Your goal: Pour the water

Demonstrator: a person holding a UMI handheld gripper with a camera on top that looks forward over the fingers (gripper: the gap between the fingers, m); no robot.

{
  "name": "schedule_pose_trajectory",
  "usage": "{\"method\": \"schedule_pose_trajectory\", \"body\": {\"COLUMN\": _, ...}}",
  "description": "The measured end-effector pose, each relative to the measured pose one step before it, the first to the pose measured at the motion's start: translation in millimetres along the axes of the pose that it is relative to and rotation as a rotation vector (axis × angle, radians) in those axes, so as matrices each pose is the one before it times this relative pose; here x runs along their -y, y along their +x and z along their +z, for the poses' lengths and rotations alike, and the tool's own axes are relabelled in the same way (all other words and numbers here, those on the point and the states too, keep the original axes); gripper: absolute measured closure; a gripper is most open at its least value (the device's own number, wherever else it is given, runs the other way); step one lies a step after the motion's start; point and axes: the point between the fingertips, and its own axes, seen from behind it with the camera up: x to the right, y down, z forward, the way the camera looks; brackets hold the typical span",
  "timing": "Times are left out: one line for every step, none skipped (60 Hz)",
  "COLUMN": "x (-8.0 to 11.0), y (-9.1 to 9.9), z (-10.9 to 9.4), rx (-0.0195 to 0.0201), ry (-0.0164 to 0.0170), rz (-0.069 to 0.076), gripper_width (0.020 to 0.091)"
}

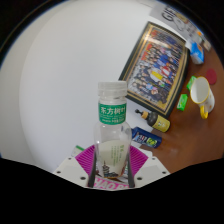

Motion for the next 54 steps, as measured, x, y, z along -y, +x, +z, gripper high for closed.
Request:
{"method": "schedule_pose_trajectory", "body": {"x": 8.73, "y": 2.12, "z": 1.41, "rx": 0.00948, "ry": 0.00825, "rz": 0.0485, "gripper_width": 0.0648}}
{"method": "schedule_pose_trajectory", "body": {"x": 7.41, "y": 0.45, "z": 1.72, "rx": 0.00608, "ry": 0.00960, "rz": 0.0483, "gripper_width": 0.0649}}
{"method": "schedule_pose_trajectory", "body": {"x": 8.99, "y": 2.10, "z": 1.70, "rx": 0.00960, "ry": 0.00787, "rz": 0.0481, "gripper_width": 0.0649}}
{"method": "schedule_pose_trajectory", "body": {"x": 8.69, "y": 2.74, "z": 1.51, "rx": 0.00849, "ry": 0.00848, "rz": 0.0469, "gripper_width": 0.0650}}
{"method": "schedule_pose_trajectory", "body": {"x": 7.54, "y": 2.42, "z": 1.49, "rx": 0.00510, "ry": 0.00633, "rz": 0.0459, "gripper_width": 0.0651}}
{"method": "schedule_pose_trajectory", "body": {"x": 7.85, "y": 3.47, "z": 1.28, "rx": 0.00506, "ry": 0.00626, "rz": 0.0436, "gripper_width": 0.0651}}
{"method": "schedule_pose_trajectory", "body": {"x": 8.13, "y": 3.98, "z": 0.92, "rx": 0.00212, "ry": 0.00731, "rz": 0.0417, "gripper_width": 0.0649}}
{"method": "schedule_pose_trajectory", "body": {"x": 8.10, "y": 3.88, "z": 1.06, "rx": 0.00147, "ry": 0.00813, "rz": 0.0393, "gripper_width": 0.0649}}
{"method": "schedule_pose_trajectory", "body": {"x": 7.46, "y": 3.32, "z": 1.00, "rx": 0.00351, "ry": 0.00673, "rz": 0.0369, "gripper_width": 0.0649}}
{"method": "schedule_pose_trajectory", "body": {"x": 6.31, "y": 2.91, "z": 0.87, "rx": 0.00577, "ry": 0.00192, "rz": 0.0362, "gripper_width": 0.0650}}
{"method": "schedule_pose_trajectory", "body": {"x": 5.90, "y": 2.99, "z": 0.37, "rx": 0.00517, "ry": 0.00057, "rz": 0.0364, "gripper_width": 0.0650}}
{"method": "schedule_pose_trajectory", "body": {"x": 6.87, "y": 3.59, "z": 0.10, "rx": 0.00168, "ry": 0.00461, "rz": 0.0348, "gripper_width": 0.0649}}
{"method": "schedule_pose_trajectory", "body": {"x": 6.62, "y": 3.70, "z": 0.28, "rx": -0.00561, "ry": 0.00878, "rz": 0.0330, "gripper_width": 0.0649}}
{"method": "schedule_pose_trajectory", "body": {"x": 6.58, "y": 4.17, "z": 1.26, "rx": -0.00205, "ry": 0.00569, "rz": 0.0309, "gripper_width": 0.0649}}
{"method": "schedule_pose_trajectory", "body": {"x": 4.66, "y": 2.50, "z": 2.05, "rx": 0.00055, "ry": -0.00157, "rz": 0.0328, "gripper_width": 0.0650}}
{"method": "schedule_pose_trajectory", "body": {"x": 3.76, "y": 2.56, "z": 1.19, "rx": 0.00346, "ry": -0.00651, "rz": 0.0325, "gripper_width": 0.0648}}
{"method": "schedule_pose_trajectory", "body": {"x": 4.25, "y": 3.01, "z": 0.39, "rx": 0.00138, "ry": -0.00302, "rz": 0.0312, "gripper_width": 0.0650}}
{"method": "schedule_pose_trajectory", "body": {"x": 5.41, "y": 3.60, "z": 0.05, "rx": -0.00206, "ry": 0.00303, "rz": 0.0289, "gripper_width": 0.0649}}
{"method": "schedule_pose_trajectory", "body": {"x": 5.21, "y": 3.70, "z": 0.24, "rx": -0.00370, "ry": 0.00445, "rz": 0.0272, "gripper_width": 0.0650}}
{"method": "schedule_pose_trajectory", "body": {"x": 3.49, "y": 3.01, "z": 0.71, "rx": -0.00122, "ry": 0.00026, "rz": 0.0273, "gripper_width": 0.0650}}
{"method": "schedule_pose_trajectory", "body": {"x": 1.46, "y": 1.64, "z": 1.00, "rx": 0.00448, "ry": -0.00851, "rz": 0.0310, "gripper_width": 0.0650}}
{"method": "schedule_pose_trajectory", "body": {"x": 1.39, "y": 1.01, "z": 0.37, "rx": 0.00805, "ry": -0.01081, "rz": 0.0331, "gripper_width": 0.0650}}
{"method": "schedule_pose_trajectory", "body": {"x": 2.50, "y": 1.65, "z": -0.58, "rx": 0.00633, "ry": -0.00076, "rz": 0.0304, "gripper_width": 0.0649}}
{"method": "schedule_pose_trajectory", "body": {"x": 3.95, "y": 1.64, "z": 0.52, "rx": 0.00313, "ry": 0.00182, "rz": 0.0271, "gripper_width": 0.0648}}
{"method": "schedule_pose_trajectory", "body": {"x": 3.25, "y": 1.78, "z": 0.40, "rx": 0.00224, "ry": 0.00262, "rz": 0.0224, "gripper_width": 0.0649}}
{"method": "schedule_pose_trajectory", "body": {"x": 1.35, "y": 0.74, "z": 0.56, "rx": 0.00182, "ry": -0.00083, "rz": 0.0198, "gripper_width": 0.0650}}
{"method": "schedule_pose_trajectory", "body": {"x": 0.86, "y": 0.64, "z": 0.30, "rx": 0.00477, "ry": -0.00638, "rz": 0.0174, "gripper_width": 0.0651}}
{"method": "schedule_pose_trajectory", "body": {"x": 0.58, "y": 0.72, "z": -0.02, "rx": 0.00341, "ry": -0.00756, "rz": 0.0149, "gripper_width": 0.0651}}
{"method": "schedule_pose_trajectory", "body": {"x": 0.85, "y": 0.97, "z": -0.04, "rx": 0.00035, "ry": -0.00465, "rz": 0.0108, "gripper_width": 0.0649}}
{"method": "schedule_pose_trajectory", "body": {"x": 1.21, "y": 1.07, "z": -0.32, "rx": -0.00074, "ry": -0.00235, "rz": 0.0066, "gripper_width": 0.0648}}
{"method": "schedule_pose_trajectory", "body": {"x": 0.21, "y": 0.54, "z": -1.27, "rx": -0.00420, "ry": -0.00044, "rz": 0.0061, "gripper_width": 0.0648}}
{"method": "schedule_pose_trajectory", "body": {"x": 0.23, "y": 0.69, "z": 0.75, "rx": -0.00117, "ry": -0.00345, "rz": 0.0042, "gripper_width": 0.0649}}
{"method": "schedule_pose_trajectory", "body": {"x": 0.15, "y": 0.41, "z": 1.62, "rx": -0.00079, "ry": -0.00566, "rz": 0.0057, "gripper_width": 0.0649}}
{"method": "schedule_pose_trajectory", "body": {"x": -0.28, "y": -0.03, "z": 0.50, "rx": 0.00191, "ry": -0.00690, "rz": 0.0072, "gripper_width": 0.0650}}
{"method": "schedule_pose_trajectory", "body": {"x": 0.01, "y": -0.10, "z": 0.24, "rx": 0.00241, "ry": -0.00406, "rz": 0.0082, "gripper_width": 0.0649}}
{"method": "schedule_pose_trajectory", "body": {"x": 0.39, "y": -0.19, "z": 0.16, "rx": 0.00211, "ry": -0.00170, "rz": 0.0087, "gripper_width": 0.0649}}
{"method": "schedule_pose_trajectory", "body": {"x": 0.60, "y": -0.32, "z": 0.33, "rx": 0.00215, "ry": -0.00084, "rz": 0.0081, "gripper_width": 0.0651}}
{"method": "schedule_pose_trajectory", "body": {"x": -0.04, "y": -0.51, "z": 0.31, "rx": 0.00230, "ry": -0.00212, "rz": 0.0074, "gripper_width": 0.0651}}
{"method": "schedule_pose_trajectory", "body": {"x": -0.91, "y": -1.00, "z": -0.43, "rx": -0.00029, "ry": -0.00264, "rz": 0.0072, "gripper_width": 0.0651}}
{"method": "schedule_pose_trajectory", "body": {"x": -0.07, "y": -0.24, "z": 0.61, "rx": 0.00069, "ry": -0.00329, "rz": 0.0034, "gripper_width": 0.0649}}
{"method": "schedule_pose_trajectory", "body": {"x": -0.02, "y": -0.23, "z": 0.34, "rx": -0.00149, "ry": -0.00218, "rz": 0.0002, "gripper_width": 0.0650}}
{"method": "schedule_pose_trajectory", "body": {"x": -0.03, "y": 0.31, "z": 0.23, "rx": -0.00406, "ry": -0.00197, "rz": -0.0047, "gripper_width": 0.0650}}
{"method": "schedule_pose_trajectory", "body": {"x": -0.23, "y": 0.62, "z": 0.23, "rx": -0.00664, "ry": -0.00276, "rz": -0.0101, "gripper_width": 0.0650}}
{"method": "schedule_pose_trajectory", "body": {"x": -0.80, "y": 0.63, "z": 0.02, "rx": -0.00828, "ry": -0.00431, "rz": -0.0153, "gripper_width": 0.0648}}
{"method": "schedule_pose_trajectory", "body": {"x": -1.02, "y": 0.84, "z": -0.04, "rx": -0.01068, "ry": -0.00439, "rz": -0.0212, "gripper_width": 0.0649}}
{"method": "schedule_pose_trajectory", "body": {"x": -1.02, "y": 0.74, "z": -0.15, "rx": -0.01233, "ry": -0.00391, "rz": -0.0260, "gripper_width": 0.0649}}
{"method": "schedule_pose_trajectory", "body": {"x": -1.12, "y": -0.43, "z": -0.71, "rx": -0.01679, "ry": -0.00283, "rz": -0.0293, "gripper_width": 0.0649}}
{"method": "schedule_pose_trajectory", "body": {"x": -0.79, "y": 0.45, "z": -0.45, "rx": -0.01468, "ry": -0.00504, "rz": -0.0339, "gripper_width": 0.0650}}
{"method": "schedule_pose_trajectory", "body": {"x": -0.83, "y": 0.67, "z": -0.53, "rx": -0.01591, "ry": -0.00574, "rz": -0.0391, "gripper_width": 0.0649}}
{"method": "schedule_pose_trajectory", "body": {"x": -1.09, "y": 0.57, "z": -0.94, "rx": -0.01747, "ry": -0.00643, "rz": -0.0435, "gripper_width": 0.0649}}
{"method": "schedule_pose_trajectory", "body": {"x": -0.76, "y": 0.41, "z": -0.98, "rx": -0.01793, "ry": -0.00606, "rz": -0.0477, "gripper_width": 0.0649}}
{"method": "schedule_pose_trajectory", "body": {"x": -0.26, "y": 0.28, "z": -1.17, "rx": -0.01830, "ry": -0.00483, "rz": -0.0513, "gripper_width": 0.0651}}
{"method": "schedule_pose_trajectory", "body": {"x": -0.02, "y": -0.02, "z": -1.43, "rx": -0.01914, "ry": -0.00438, "rz": -0.0547, "gripper_width": 0.0651}}
{"method": "schedule_pose_trajectory", "body": {"x": 0.51, "y": -0.30, "z": -1.32, "rx": -0.01862, "ry": -0.00462, "rz": -0.0573, "gripper_width": 0.0652}}
